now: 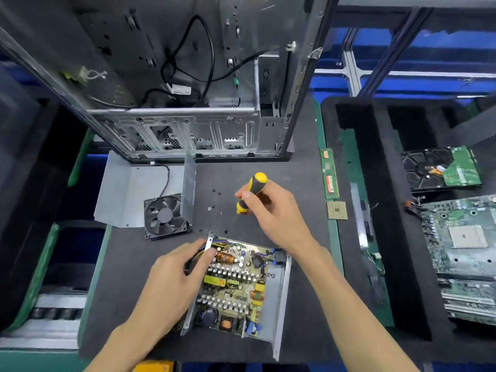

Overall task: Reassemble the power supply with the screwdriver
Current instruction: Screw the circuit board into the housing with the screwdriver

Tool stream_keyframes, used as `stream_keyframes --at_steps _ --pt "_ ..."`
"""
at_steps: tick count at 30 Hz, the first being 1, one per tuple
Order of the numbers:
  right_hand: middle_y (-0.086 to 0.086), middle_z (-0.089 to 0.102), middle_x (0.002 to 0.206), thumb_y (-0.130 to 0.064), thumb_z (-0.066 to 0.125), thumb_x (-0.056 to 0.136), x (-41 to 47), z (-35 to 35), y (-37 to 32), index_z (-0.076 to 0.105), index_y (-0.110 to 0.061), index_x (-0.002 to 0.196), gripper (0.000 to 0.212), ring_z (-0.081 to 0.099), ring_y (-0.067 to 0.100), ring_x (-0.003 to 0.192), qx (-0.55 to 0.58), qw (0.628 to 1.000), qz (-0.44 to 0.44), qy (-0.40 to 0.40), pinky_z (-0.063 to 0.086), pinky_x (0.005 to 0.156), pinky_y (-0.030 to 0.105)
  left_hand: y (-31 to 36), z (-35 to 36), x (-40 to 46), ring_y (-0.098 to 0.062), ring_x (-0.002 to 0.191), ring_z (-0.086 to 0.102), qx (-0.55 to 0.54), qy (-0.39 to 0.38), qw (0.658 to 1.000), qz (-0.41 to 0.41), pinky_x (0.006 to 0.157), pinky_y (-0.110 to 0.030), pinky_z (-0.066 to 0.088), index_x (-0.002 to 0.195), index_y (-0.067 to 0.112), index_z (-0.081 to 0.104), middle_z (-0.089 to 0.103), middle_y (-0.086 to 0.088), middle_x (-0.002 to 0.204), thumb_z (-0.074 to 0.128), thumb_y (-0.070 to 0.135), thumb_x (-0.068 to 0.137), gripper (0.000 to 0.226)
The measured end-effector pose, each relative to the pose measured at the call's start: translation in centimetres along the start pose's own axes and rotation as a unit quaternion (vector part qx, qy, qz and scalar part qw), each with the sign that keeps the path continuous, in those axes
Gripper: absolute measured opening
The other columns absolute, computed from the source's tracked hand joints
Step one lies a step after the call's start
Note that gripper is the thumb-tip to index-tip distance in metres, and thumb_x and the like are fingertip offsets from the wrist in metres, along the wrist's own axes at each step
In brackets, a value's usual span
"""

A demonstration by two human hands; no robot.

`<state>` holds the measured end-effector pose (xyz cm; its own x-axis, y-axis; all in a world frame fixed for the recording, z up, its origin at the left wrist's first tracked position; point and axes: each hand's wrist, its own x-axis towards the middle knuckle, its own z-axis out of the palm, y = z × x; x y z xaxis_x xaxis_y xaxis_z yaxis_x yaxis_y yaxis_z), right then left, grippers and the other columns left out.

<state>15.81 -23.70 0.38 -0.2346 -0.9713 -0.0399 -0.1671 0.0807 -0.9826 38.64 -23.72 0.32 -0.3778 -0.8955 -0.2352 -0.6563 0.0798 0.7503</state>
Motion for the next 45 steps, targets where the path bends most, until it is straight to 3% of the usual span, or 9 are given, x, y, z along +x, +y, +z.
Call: stream_keyframes --at_steps 8,13,16,18,22,29,35,38,45 --pt "-0.001 0.064 0.096 -0.030 0.056 0.102 0.4 0.1 0.3 0.068 -0.017 0.102 0.017 0.066 0.020 0.090 -0.039 0.996 -0.056 -0.059 0.055 0.081 0.040 0.2 1.5 -0.8 -0.016 0.084 0.065 0.001 0.073 0.997 0.004 0.074 -0.026 0.049 0.118 0.019 0.073 0.070 0.003 0.089 0.056 0.051 0.090 0.046" --pt "-0.002 0.063 0.095 -0.027 0.057 0.102 0.6 0.2 0.6 0.068 -0.017 0.100 0.015 0.065 0.021 0.088 -0.026 0.996 -0.070 -0.049 0.054 0.078 0.040 1.3 1.0 -0.7 0.002 0.087 0.067 0.020 0.056 0.998 -0.020 0.074 -0.016 0.050 0.127 0.046 0.056 0.069 0.028 0.102 0.054 0.055 0.090 0.037" --pt "-0.004 0.063 0.096 -0.029 0.056 0.102 0.7 0.3 0.7 0.067 -0.020 0.099 0.014 0.064 0.022 0.088 -0.022 0.997 -0.062 -0.041 0.054 0.077 0.042 2.0 0.4 -0.3 -0.004 0.057 0.060 0.143 0.002 0.989 0.044 0.054 -0.023 0.046 0.139 0.055 0.035 0.060 0.029 0.095 0.036 0.052 0.102 0.037" --pt "-0.005 0.064 0.097 -0.030 0.056 0.102 0.8 0.3 0.7 0.066 -0.021 0.098 0.015 0.065 0.022 0.090 -0.019 0.998 -0.056 -0.033 0.054 0.078 0.042 2.8 0.2 0.2 -0.008 0.045 0.052 0.276 -0.005 0.958 0.082 0.037 -0.026 0.038 0.138 0.045 0.045 0.052 0.017 0.080 0.034 0.043 0.100 0.040" --pt "-0.007 0.064 0.096 -0.032 0.055 0.102 1.0 0.3 0.9 0.066 -0.022 0.098 0.015 0.065 0.022 0.091 -0.017 0.998 -0.055 -0.021 0.054 0.079 0.041 4.2 0.8 0.7 -0.018 0.038 0.054 0.386 -0.011 0.918 0.088 0.041 -0.017 0.015 0.121 0.028 0.065 0.051 0.005 0.064 0.061 0.032 0.090 0.031" --pt "-0.006 0.063 0.097 -0.036 0.054 0.102 1.3 0.3 1.1 0.065 -0.022 0.098 0.018 0.064 0.022 0.092 -0.019 0.999 -0.045 -0.016 0.054 0.078 0.041 4.6 1.7 1.8 -0.029 0.031 0.048 0.438 -0.032 0.893 0.094 0.040 -0.020 0.021 0.095 0.013 0.075 0.048 -0.006 0.053 0.092 0.009 0.057 0.042" --pt "-0.003 0.063 0.094 -0.035 0.055 0.102 1.4 0.3 1.3 0.064 -0.023 0.097 0.017 0.063 0.023 0.088 -0.010 0.999 -0.041 -0.019 0.053 0.077 0.040 3.7 1.3 1.6 -0.020 0.044 0.051 0.361 -0.012 0.927 0.103 0.034 -0.022 0.026 0.094 0.019 0.065 0.044 0.004 0.063 0.062 0.017 0.085 0.010" --pt "-0.003 0.063 0.094 -0.034 0.055 0.102 1.6 0.3 1.2 0.065 -0.020 0.097 0.018 0.063 0.022 0.087 -0.009 0.999 -0.036 -0.021 0.052 0.077 0.038 3.7 1.1 1.8 -0.018 0.050 0.055 0.338 -0.003 0.936 0.098 0.031 -0.025 0.029 0.094 0.022 0.065 0.046 0.006 0.067 0.040 0.026 0.087 0.027" --pt "0.002 0.062 0.091 -0.031 0.056 0.102 1.6 0.4 0.9 0.067 -0.016 0.098 0.019 0.062 0.020 0.084 -0.010 0.998 -0.036 -0.046 0.051 0.077 0.037 3.7 1.0 1.9 -0.017 0.054 0.058 0.320 -0.004 0.943 0.089 0.031 -0.032 0.041 0.091 0.022 0.071 0.051 0.008 0.069 0.036 0.025 0.087 0.036"
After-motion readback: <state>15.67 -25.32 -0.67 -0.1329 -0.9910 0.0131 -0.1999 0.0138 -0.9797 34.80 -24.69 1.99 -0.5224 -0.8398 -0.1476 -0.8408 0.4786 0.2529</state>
